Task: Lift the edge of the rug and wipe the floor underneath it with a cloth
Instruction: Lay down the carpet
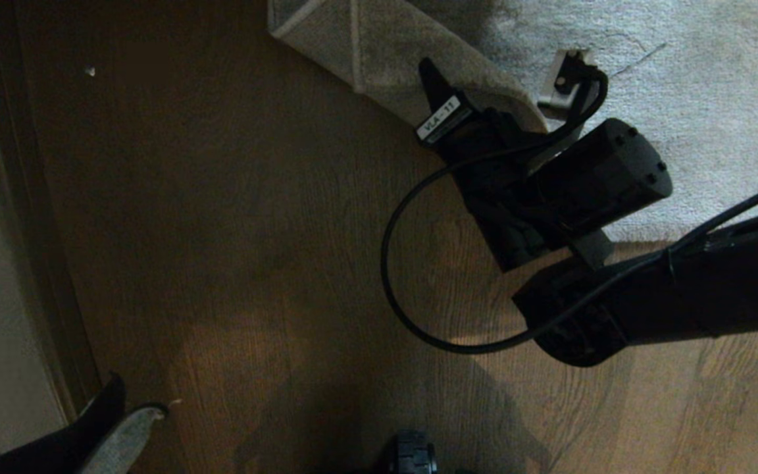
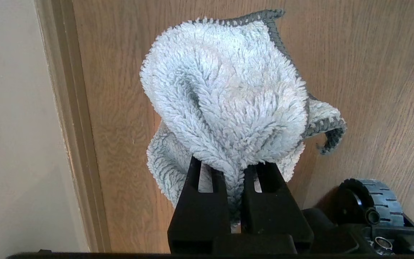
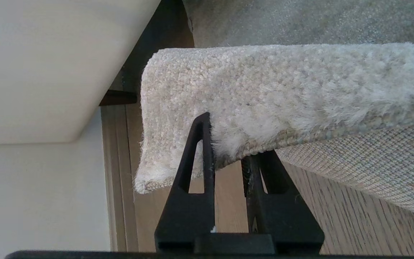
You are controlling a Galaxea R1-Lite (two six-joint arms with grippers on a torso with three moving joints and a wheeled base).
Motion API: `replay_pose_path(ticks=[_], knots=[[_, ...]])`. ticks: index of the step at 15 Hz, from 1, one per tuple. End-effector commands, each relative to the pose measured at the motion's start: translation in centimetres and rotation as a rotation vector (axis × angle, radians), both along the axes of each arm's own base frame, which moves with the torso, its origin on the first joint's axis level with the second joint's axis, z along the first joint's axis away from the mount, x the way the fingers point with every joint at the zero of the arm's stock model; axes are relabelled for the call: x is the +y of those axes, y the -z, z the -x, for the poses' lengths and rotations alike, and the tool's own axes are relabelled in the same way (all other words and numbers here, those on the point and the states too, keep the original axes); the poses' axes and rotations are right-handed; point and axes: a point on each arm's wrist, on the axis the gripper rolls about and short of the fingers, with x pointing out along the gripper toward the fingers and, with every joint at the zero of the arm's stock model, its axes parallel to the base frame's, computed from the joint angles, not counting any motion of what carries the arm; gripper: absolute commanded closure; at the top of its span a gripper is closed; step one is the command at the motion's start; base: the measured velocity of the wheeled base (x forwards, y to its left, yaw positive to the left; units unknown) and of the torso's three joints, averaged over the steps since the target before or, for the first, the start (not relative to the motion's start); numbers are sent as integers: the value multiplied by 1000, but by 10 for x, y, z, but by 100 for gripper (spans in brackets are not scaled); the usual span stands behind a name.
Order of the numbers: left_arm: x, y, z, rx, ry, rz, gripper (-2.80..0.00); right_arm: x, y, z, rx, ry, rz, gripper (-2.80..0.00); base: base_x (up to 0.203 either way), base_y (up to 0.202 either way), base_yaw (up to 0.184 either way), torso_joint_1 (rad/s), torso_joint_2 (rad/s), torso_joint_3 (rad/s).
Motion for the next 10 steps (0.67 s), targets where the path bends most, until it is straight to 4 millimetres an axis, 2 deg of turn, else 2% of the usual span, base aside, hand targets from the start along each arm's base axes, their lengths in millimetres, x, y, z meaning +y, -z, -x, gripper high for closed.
replay_pose_path(ticks=[1,6,10], knots=[[0,0,0,-2,-1,1,0,-2,-4,3,-34,-2,-36,0,0,0,0,0,0,0],[0,0,0,-2,-1,2,0,-3,-6,4,-39,0,-38,0,0,0,0,0,0,0],[0,0,0,-2,-1,1,0,-8,-15,10,-57,-7,-53,0,0,0,0,0,0,0]])
